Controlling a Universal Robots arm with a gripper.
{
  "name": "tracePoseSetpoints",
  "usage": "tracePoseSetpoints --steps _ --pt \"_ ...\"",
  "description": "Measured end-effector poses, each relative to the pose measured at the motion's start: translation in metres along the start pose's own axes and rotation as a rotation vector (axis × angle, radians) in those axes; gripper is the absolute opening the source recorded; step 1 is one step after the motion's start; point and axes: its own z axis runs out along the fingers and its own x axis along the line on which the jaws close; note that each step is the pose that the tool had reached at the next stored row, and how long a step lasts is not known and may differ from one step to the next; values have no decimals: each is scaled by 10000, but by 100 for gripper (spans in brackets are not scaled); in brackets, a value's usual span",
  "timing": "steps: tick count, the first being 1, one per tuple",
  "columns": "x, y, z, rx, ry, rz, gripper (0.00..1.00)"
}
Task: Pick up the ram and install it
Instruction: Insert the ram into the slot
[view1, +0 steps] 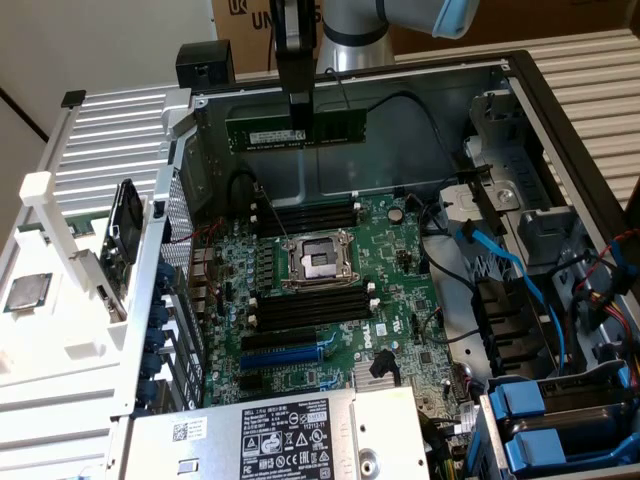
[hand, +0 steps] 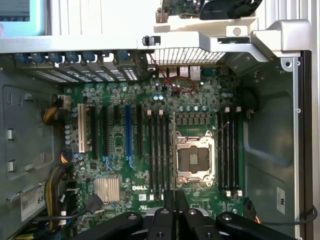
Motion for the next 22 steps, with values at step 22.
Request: tracePoseSetpoints --steps 22 --pt "70 -2 206 47 42 -7 13"
